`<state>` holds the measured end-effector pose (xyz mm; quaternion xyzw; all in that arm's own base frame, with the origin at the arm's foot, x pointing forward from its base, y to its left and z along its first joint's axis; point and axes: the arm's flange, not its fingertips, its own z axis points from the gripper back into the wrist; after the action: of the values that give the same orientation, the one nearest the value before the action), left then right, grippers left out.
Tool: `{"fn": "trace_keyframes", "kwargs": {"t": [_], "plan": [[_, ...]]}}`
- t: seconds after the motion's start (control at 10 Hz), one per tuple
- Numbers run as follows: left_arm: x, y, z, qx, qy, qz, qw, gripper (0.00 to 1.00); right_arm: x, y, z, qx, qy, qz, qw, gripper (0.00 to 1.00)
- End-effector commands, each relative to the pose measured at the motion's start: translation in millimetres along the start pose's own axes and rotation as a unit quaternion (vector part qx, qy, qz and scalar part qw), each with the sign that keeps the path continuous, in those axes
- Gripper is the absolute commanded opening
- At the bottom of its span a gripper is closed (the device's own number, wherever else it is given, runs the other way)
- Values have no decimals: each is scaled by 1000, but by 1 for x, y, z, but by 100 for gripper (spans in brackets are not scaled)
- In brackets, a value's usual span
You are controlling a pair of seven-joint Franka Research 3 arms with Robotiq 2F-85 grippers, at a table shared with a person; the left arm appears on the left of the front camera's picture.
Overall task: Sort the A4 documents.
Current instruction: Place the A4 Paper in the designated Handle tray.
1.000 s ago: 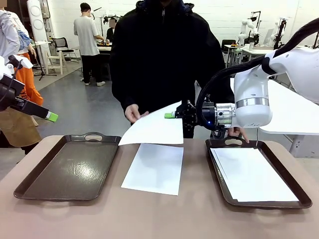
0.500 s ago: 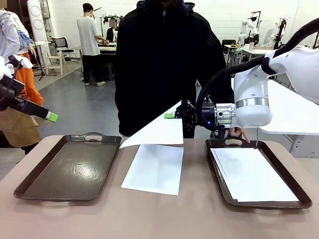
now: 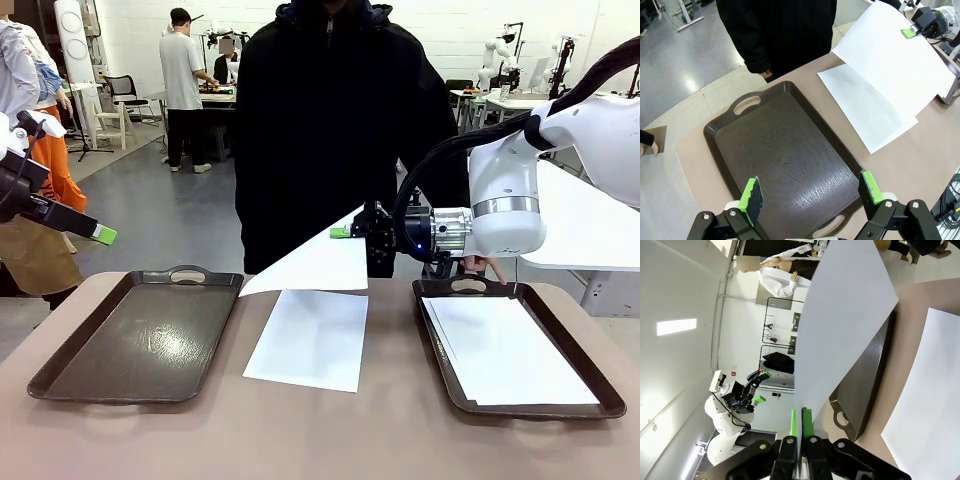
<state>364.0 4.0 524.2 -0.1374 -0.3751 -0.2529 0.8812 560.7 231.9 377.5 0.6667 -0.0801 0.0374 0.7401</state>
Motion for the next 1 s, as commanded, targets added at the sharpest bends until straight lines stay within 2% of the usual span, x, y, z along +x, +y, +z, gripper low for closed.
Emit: {"fn": "trace_keyframes", "kwargs": {"t": [0.0,0.1,0.2,0.4,0.6,0.9], "plan": [[-1,2,-2,-3,-4,2,1000,100,0,0,0,0,0,0,1000,1],[-1,2,-2,-3,-4,2,1000,100,-26,25,28,-6,55,41,998,1],[-1,2,-2,-3,-4,2,1000,100,-38,43,58,-13,86,64,994,1],[-1,2,-2,-3,-4,2,1000,100,-48,63,131,-29,100,92,990,1],[-1,2,-2,-3,-4,2,1000,100,-51,63,198,-75,106,96,987,1],[-1,2,-2,-3,-4,2,1000,100,-32,34,237,-140,137,114,974,1]]}}
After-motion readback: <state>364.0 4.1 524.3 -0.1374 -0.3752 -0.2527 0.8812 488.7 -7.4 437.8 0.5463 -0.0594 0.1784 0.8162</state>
